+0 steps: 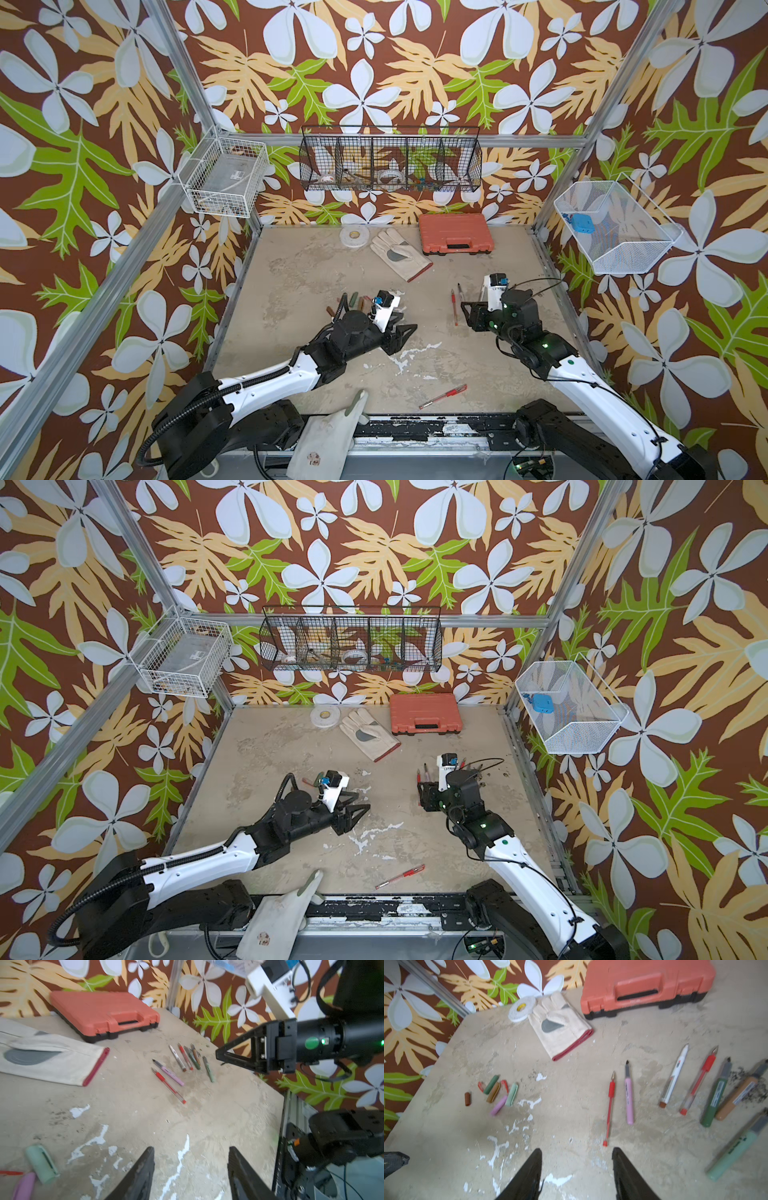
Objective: Remove pen caps from pens
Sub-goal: Place the pen at the middle-right of the table, then pick up the pen from the bottom-center of the table.
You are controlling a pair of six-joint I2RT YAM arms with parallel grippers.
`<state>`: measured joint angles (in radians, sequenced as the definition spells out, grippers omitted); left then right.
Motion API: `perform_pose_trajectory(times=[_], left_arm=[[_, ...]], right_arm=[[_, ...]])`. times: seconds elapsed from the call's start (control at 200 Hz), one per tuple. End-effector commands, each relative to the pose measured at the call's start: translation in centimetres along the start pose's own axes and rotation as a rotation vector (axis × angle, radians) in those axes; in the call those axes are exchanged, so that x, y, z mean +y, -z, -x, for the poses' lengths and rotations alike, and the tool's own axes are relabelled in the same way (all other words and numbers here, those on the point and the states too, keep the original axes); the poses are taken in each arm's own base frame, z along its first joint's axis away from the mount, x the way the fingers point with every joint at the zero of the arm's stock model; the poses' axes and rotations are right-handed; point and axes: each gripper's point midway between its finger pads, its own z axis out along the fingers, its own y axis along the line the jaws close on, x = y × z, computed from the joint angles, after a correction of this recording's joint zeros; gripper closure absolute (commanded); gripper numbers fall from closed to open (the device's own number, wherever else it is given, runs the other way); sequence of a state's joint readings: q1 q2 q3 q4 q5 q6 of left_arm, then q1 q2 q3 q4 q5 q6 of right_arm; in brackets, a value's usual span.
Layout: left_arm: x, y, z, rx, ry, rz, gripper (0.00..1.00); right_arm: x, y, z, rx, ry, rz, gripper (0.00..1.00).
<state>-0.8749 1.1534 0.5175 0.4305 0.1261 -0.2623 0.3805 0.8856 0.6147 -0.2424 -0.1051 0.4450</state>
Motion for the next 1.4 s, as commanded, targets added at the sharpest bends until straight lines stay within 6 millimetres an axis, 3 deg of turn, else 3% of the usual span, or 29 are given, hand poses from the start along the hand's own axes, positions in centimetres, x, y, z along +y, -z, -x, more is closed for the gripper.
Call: perform_pose_trajectory(times=[0.0, 0.19, 0.39, 0.53, 0.791, 1.081, 1.396], left_arm=[[-0.6, 0.4, -4.1, 0.173, -0.02, 0.017, 0.44], [-4.9, 0.3, -9.3, 0.363, -0.094, -0.064, 0.44], [-7.5, -0.3, -13.6, 0.478, -0.226, -0.068, 0.41], [-8.4, -0.7, -15.5, 0.506, -0.325, -0.055, 0.46], [-8.1, -1.9, -17.0, 0.547, -0.37, -0.031, 0.52], [-10.5, -2.6, -19.0, 0.585, -0.398, -0.077, 0.5], [-10.2, -3.2, -19.3, 0.582, -0.407, -0.049, 0.59]], right_arm=[[1.7, 0.7, -4.3, 0.182, -0.073, 0.118, 0.48], [3.1, 1.4, -6.9, 0.277, -0.17, 0.221, 0.49], [3.3, 1.9, -7.5, 0.327, -0.157, 0.225, 0.53], [3.4, 1.9, -7.9, 0.341, -0.16, 0.235, 0.53], [3.5, 2.0, -9.1, 0.391, -0.171, 0.248, 0.53], [3.6, 1.8, -9.7, 0.415, -0.174, 0.261, 0.53], [3.8, 2.2, -9.5, 0.402, -0.174, 0.272, 0.52]])
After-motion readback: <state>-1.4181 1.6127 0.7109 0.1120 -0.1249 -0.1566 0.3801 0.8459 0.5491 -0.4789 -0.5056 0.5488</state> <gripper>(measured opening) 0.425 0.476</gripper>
